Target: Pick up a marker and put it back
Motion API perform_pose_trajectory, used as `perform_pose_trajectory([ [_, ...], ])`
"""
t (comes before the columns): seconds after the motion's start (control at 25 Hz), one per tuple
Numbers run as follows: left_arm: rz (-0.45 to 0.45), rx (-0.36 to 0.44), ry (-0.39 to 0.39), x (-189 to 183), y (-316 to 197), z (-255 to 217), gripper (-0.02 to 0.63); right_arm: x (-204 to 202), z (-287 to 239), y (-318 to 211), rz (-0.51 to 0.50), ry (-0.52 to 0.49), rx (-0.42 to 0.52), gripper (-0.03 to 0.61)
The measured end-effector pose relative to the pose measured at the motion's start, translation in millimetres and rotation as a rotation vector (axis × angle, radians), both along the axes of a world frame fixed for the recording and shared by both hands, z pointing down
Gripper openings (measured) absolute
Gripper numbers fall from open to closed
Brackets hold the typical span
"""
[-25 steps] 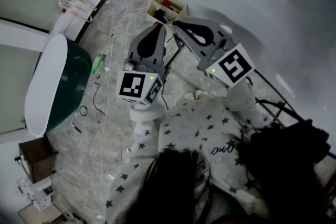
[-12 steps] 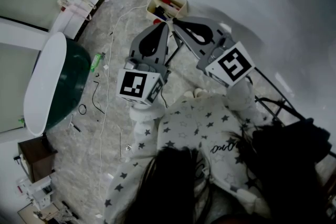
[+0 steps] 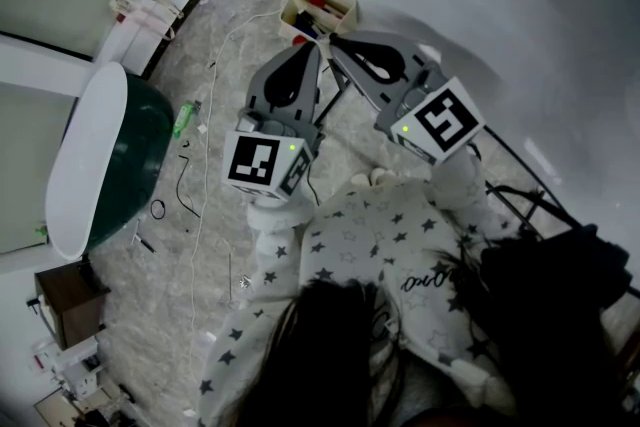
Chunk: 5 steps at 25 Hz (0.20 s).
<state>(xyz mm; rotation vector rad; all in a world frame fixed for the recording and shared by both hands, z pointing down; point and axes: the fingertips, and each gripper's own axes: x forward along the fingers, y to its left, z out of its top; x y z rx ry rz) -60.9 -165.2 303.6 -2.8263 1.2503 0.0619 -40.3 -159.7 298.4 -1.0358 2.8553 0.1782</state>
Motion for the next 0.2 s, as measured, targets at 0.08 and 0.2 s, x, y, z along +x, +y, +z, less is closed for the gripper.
perform_pose_trajectory([
  [0.08,0.002,0.005,-0.002,0.6,-0.8,4.5,0.001,0.5,4.1,-0.9,-0.001,-0.002,0.002,0.006],
  [0.2,-0.004,-0.010,0.001,2.1,4.6,-0.3,0.000,1.5,2.1,4.1,-0.001,-0.001,0.002,0.006],
])
